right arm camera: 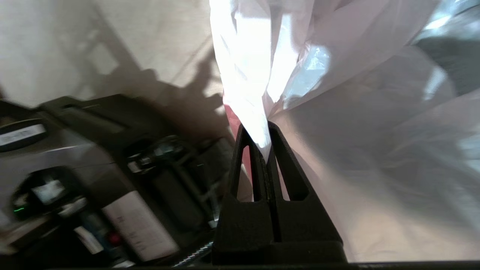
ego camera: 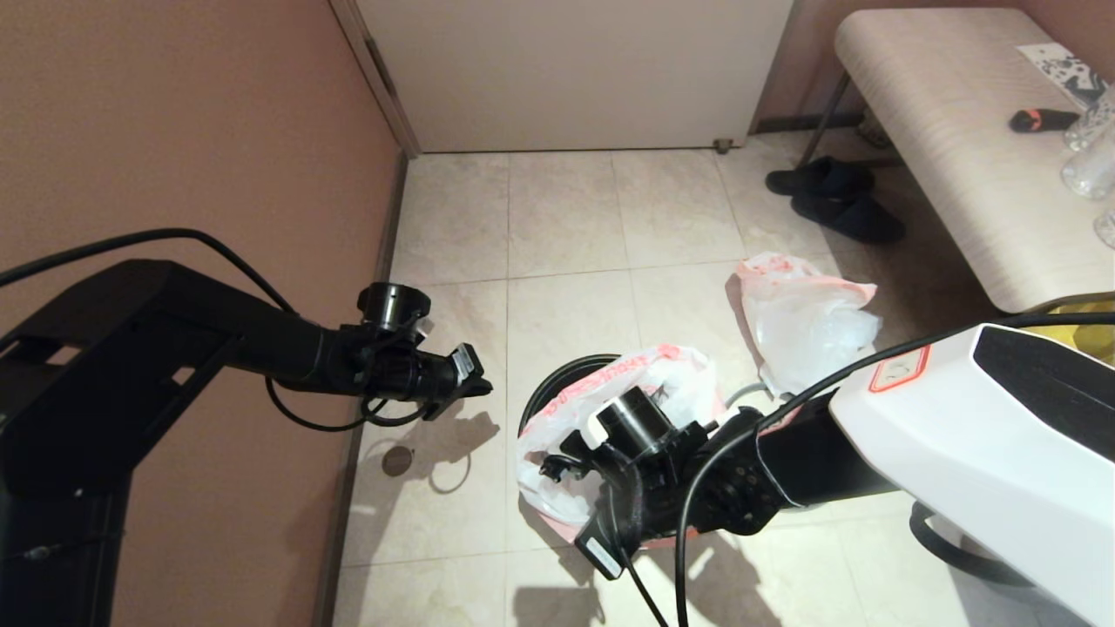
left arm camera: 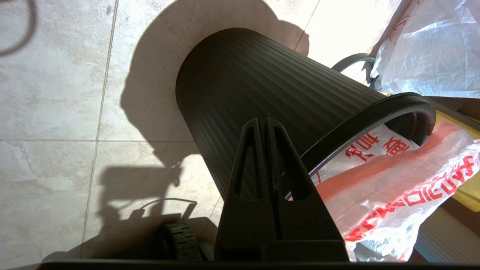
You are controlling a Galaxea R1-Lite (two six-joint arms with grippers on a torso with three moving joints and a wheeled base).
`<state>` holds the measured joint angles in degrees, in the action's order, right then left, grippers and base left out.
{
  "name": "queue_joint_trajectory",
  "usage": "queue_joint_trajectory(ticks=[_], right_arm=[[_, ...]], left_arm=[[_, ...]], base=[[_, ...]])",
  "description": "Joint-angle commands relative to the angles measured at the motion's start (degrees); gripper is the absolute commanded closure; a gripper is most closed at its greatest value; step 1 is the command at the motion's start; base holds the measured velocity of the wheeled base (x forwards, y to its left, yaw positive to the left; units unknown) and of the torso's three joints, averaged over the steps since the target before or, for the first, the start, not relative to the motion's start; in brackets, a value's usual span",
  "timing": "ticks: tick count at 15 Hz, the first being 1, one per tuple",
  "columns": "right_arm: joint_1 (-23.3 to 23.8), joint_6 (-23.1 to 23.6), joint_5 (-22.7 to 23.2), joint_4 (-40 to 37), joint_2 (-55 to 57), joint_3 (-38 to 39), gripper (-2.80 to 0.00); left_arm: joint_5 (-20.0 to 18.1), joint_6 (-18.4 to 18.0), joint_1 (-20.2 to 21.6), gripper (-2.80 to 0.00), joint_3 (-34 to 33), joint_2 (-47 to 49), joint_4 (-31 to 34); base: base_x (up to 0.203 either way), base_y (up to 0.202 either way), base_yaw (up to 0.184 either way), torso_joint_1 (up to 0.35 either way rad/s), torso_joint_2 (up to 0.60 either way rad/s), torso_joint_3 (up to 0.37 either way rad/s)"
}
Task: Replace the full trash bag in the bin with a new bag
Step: Put the new garbage bag on the trash can
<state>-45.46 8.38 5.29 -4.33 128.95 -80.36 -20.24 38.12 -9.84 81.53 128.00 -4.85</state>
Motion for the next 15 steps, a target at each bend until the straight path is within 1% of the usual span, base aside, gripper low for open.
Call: queue_joint_trajectory(ticks=[1,6,10,11,13,15], right_arm=[[-1.04,-1.69,1.99,-0.25,-1.06,1.19,0.00],[-1.09,-1.78,2.34,1.33,0.44,6.95,0.00],[-0.56,-2.06,1.85,9.23,5.11,8.36,0.00],[-0.34,-2.05,1.72,10.51,6.11,8.16,-2.80],[0.36,-2.11,1.66,15.00,7.44,8.03,-2.80],[0.33,-2.92,0.70,14.94,6.01,8.66,-2.80]], left_arm=[[-0.15,0.29,0.08,0.00,0.12,0.06,0.01],[-0.15,0.46,0.70,0.00,0.65,0.14,0.19],[-0.15,0.46,0.70,0.00,0.66,0.23,0.28],[-0.15,0.46,0.70,0.00,0.73,0.25,0.28],[-0.15,0.46,0.61,0.00,0.66,0.24,0.28],[-0.15,0.46,0.61,0.00,0.69,0.29,0.28]], base=[[0.000,0.000,0.000,0.000,0.00,0.000],[0.000,0.000,0.000,0.000,0.00,0.000],[0.000,0.000,0.000,0.000,0.00,0.000],[0.000,0.000,0.000,0.000,0.00,0.000],[0.000,0.000,0.000,0.000,0.00,0.000],[0.000,0.000,0.000,0.000,0.00,0.000]])
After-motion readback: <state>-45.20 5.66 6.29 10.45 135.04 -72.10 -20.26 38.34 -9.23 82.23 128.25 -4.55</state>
